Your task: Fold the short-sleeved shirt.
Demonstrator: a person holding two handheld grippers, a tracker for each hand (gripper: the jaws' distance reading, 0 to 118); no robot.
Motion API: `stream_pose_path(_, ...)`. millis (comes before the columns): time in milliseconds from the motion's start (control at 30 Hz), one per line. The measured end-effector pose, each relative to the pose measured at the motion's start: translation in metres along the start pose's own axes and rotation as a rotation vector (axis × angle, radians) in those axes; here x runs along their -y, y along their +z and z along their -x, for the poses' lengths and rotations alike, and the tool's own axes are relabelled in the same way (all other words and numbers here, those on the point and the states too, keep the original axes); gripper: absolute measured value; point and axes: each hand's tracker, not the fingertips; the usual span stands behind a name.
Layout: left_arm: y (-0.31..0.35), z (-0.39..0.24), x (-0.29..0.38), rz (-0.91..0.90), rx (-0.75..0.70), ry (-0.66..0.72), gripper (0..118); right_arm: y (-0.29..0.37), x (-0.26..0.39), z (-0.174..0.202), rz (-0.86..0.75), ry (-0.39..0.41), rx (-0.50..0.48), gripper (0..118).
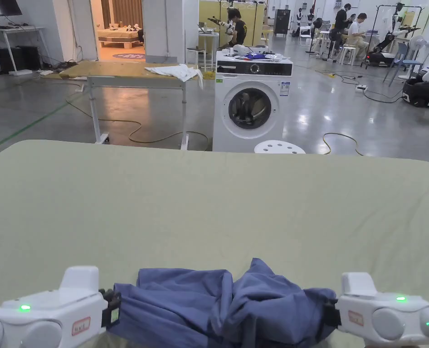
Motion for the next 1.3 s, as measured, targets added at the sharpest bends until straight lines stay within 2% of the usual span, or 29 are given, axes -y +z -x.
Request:
stream_pose_path(100,0.018,0.005,-0.027,-0.071,0.015,-0.006,0,0.032,-0.026,-0.003,-0.092,0.011,-0.002,4)
stream_pose_path(333,0.06,0.025,-0.107,-0.229,0.009,-0.028,0,0.1,-0.087,-0.011,-0.26,0.025,0.076,4)
stream_pose_path(433,0.076,0.033,-0.141,-0.29,-0.003,-0.029,0,0.124,-0.114,-0.013,-0.306,0.005,0.073,4)
stream_pose_path(533,0.086,0.041,-0.176,-0.323,-0.014,-0.038,0,0.141,-0.139,-0.008,-0.357,0.036,0.126,4)
stream_pose_path(633,0.096,0.047,-0.203,-0.36,-0.042,-0.029,0,0.152,-0.16,-0.01,-0.39,0.015,0.126,4)
stream_pose_path(733,0.104,0.052,-0.225,-0.389,-0.082,-0.028,0,0.162,-0.179,-0.007,-0.428,0.03,0.161,4)
stream_pose_path(833,0.106,0.056,-0.243,-0.405,-0.089,-0.02,0,0.165,-0.199,-0.006,-0.441,0.002,0.139,4)
stream_pose_path(967,0.102,0.055,-0.262,-0.415,-0.117,-0.036,0,0.166,-0.221,0.003,-0.488,0.026,0.161,4)
stream_pose_path(1300,0.111,0.064,-0.314,-0.48,-0.22,-0.074,0,0.176,-0.297,0.02,-0.588,0.027,0.182,4)
